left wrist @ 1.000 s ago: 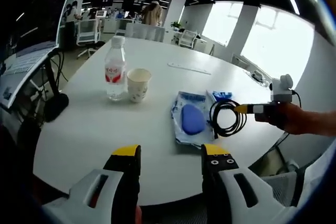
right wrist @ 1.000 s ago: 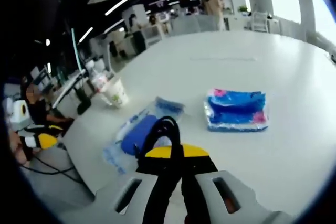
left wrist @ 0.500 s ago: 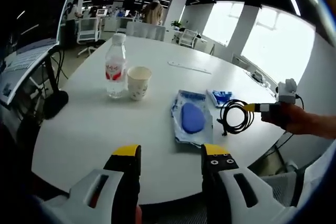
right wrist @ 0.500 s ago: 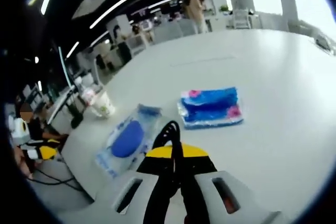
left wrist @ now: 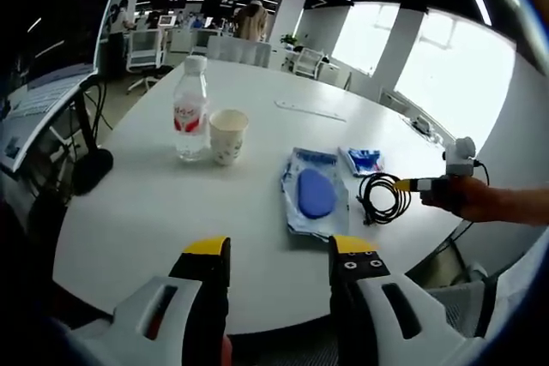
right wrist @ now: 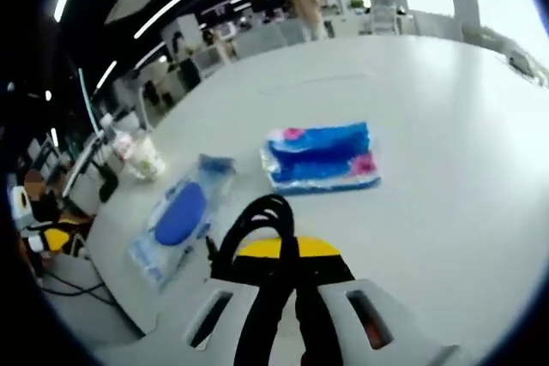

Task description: Arrange the tabletop items into an orderly group along one side of the table until the central work area is clear of visible clutter.

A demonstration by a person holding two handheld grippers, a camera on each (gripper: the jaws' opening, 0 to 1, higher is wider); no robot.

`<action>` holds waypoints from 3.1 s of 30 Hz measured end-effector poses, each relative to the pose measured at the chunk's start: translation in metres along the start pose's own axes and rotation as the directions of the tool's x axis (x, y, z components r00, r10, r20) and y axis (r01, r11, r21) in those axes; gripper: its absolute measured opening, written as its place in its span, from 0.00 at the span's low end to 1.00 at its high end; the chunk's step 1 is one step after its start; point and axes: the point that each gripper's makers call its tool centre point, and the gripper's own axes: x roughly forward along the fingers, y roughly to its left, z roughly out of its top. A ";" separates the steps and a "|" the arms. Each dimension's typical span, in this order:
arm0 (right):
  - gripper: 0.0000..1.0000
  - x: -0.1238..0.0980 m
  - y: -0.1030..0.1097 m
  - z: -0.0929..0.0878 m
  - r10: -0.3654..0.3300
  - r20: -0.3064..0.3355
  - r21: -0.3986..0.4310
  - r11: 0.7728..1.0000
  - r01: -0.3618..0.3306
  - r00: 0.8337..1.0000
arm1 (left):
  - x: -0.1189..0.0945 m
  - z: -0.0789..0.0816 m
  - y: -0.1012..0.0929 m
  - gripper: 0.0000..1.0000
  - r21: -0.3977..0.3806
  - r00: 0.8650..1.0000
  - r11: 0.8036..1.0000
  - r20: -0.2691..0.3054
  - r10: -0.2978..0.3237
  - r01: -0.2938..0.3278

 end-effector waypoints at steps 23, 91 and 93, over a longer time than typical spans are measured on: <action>0.06 0.000 -0.024 -0.036 -0.077 -0.123 -0.056 0.996 0.070 0.989 | 0.003 -0.002 -0.002 0.44 -0.012 1.000 1.000 -0.006 0.000 0.000; 0.05 0.008 -0.007 0.005 0.028 -0.108 -0.221 0.974 -0.051 0.994 | 0.065 -0.037 -0.060 0.40 -0.132 0.989 0.986 -0.101 -0.112 0.098; 0.05 0.012 -0.003 0.010 0.042 -0.110 -0.238 0.969 -0.067 0.993 | 0.067 -0.038 -0.062 0.40 -0.138 0.988 0.985 -0.103 -0.116 0.101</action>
